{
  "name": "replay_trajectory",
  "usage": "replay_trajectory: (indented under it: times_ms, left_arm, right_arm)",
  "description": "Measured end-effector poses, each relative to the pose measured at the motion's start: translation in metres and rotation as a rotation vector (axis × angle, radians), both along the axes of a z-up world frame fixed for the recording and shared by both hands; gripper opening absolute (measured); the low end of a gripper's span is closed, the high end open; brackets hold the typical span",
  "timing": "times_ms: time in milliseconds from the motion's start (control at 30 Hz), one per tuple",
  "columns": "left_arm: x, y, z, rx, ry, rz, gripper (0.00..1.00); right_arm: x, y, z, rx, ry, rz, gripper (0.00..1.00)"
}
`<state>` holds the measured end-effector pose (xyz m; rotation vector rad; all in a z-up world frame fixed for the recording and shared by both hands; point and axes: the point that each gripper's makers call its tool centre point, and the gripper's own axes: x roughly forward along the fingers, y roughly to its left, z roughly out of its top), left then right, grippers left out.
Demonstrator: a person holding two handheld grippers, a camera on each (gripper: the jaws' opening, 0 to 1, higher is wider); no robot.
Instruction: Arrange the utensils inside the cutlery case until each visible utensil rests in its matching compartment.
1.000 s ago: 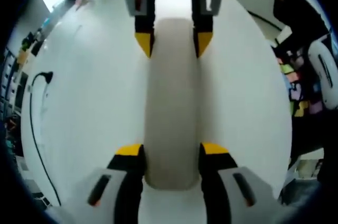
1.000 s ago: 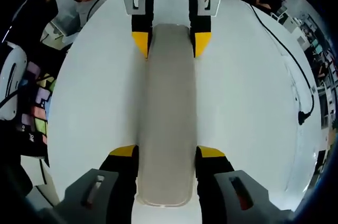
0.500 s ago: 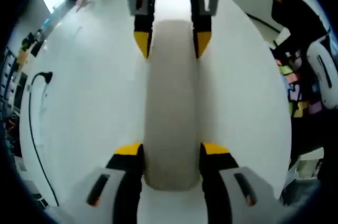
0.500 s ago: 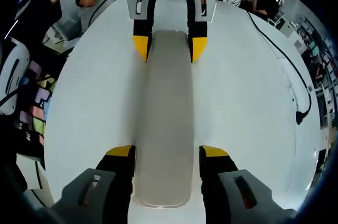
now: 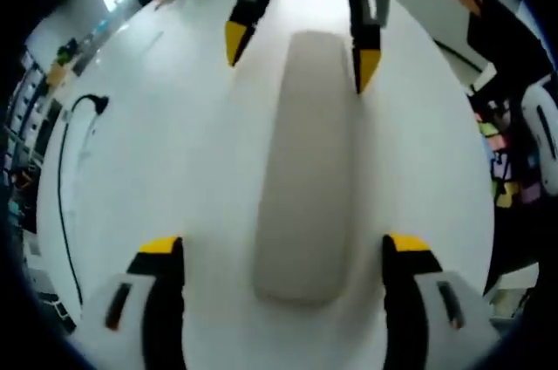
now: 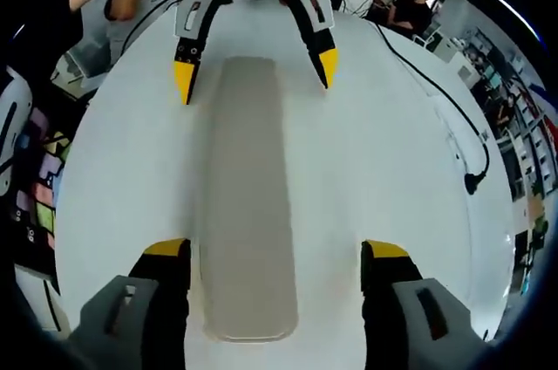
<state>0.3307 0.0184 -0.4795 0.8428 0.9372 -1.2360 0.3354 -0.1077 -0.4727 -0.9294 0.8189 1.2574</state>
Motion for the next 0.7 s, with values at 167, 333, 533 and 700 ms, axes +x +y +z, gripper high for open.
replay_trajectory:
  times_ms: [167, 333, 533, 700]
  left_arm:
    - [0.003, 0.003, 0.002, -0.015, -0.033, 0.003, 1.00]
    - [0.010, 0.011, 0.009, -0.019, -0.089, 0.014, 1.00]
    - [-0.001, 0.003, 0.028, -0.186, -0.075, 0.094, 1.00]
    - [-0.013, 0.000, 0.050, -0.282, -0.178, 0.105, 1.00]
  right_arm:
    - [-0.018, 0.005, -0.007, 0.049, 0.077, 0.002, 0.99]
    - [-0.018, 0.003, -0.002, 0.106, 0.024, -0.010, 0.99]
    - [-0.020, -0.001, 0.007, 0.225, -0.013, -0.102, 0.99]
    - [-0.026, 0.001, 0.038, 0.382, -0.079, -0.151, 0.99]
